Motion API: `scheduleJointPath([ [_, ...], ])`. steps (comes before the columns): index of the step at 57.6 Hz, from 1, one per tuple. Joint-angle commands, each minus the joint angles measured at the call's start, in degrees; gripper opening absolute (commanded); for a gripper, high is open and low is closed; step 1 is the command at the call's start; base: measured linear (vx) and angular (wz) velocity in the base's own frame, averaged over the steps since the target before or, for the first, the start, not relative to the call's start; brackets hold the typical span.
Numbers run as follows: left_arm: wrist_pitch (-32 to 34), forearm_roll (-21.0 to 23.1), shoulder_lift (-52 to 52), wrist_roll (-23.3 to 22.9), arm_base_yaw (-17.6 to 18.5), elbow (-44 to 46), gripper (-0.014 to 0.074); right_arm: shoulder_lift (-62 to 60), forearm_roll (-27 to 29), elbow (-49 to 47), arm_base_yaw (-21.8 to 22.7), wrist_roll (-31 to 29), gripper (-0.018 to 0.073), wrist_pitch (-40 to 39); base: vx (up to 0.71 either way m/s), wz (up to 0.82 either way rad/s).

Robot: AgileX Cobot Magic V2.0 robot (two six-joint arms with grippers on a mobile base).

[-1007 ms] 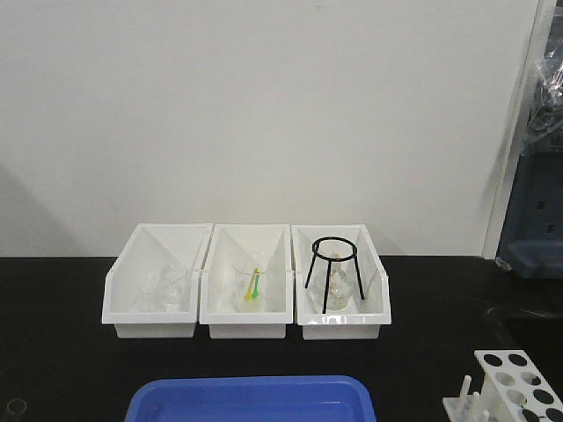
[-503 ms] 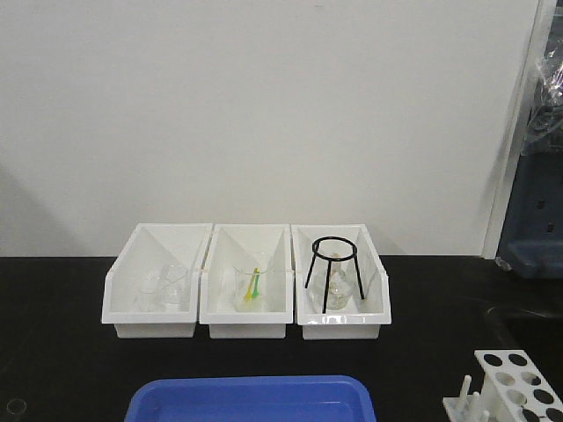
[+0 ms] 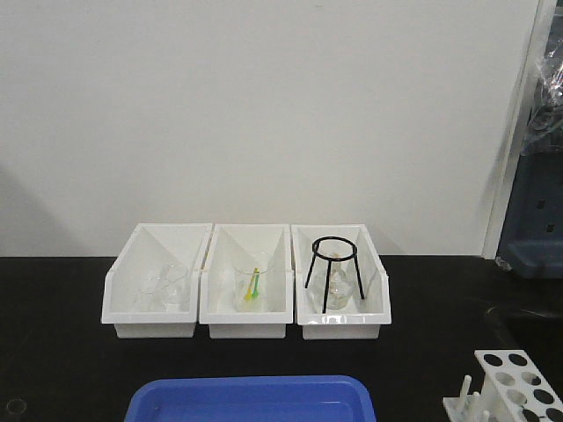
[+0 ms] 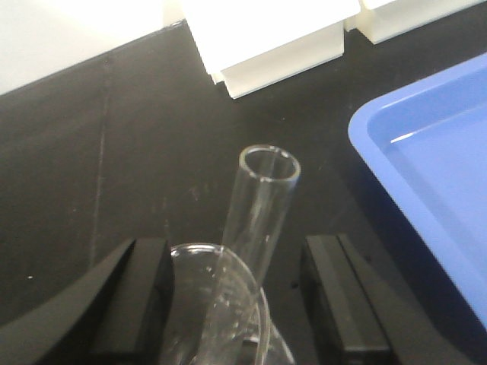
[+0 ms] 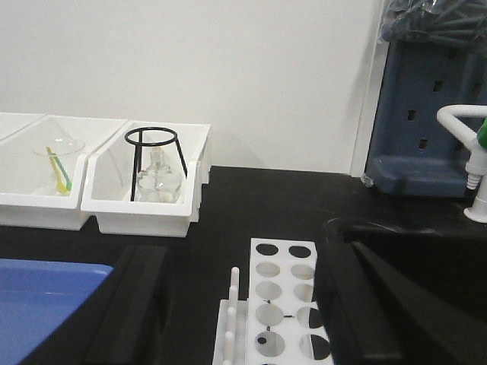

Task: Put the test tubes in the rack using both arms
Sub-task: 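Close the left gripper on the test tube and lift it out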

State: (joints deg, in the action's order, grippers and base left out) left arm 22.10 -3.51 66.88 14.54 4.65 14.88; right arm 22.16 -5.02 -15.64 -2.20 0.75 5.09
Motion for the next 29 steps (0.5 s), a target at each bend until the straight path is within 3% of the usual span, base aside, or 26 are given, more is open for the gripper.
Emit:
scheduleJointPath([
  [1, 8.73, 0.67, 1.29, -1.59, 0.41, 1.6, 0.0502, 0.64, -0.85, -1.84, 0.32, -0.08, 0.0477, -3.09, 0.0, 0.0],
  [29, 21.36, 0.67, 10.14, -1.59, 0.41, 1.65, 0.0502, 0.64, -0.85, -1.84, 0.32, -0.12, 0.0477, -1.71, 0.0, 0.0],
])
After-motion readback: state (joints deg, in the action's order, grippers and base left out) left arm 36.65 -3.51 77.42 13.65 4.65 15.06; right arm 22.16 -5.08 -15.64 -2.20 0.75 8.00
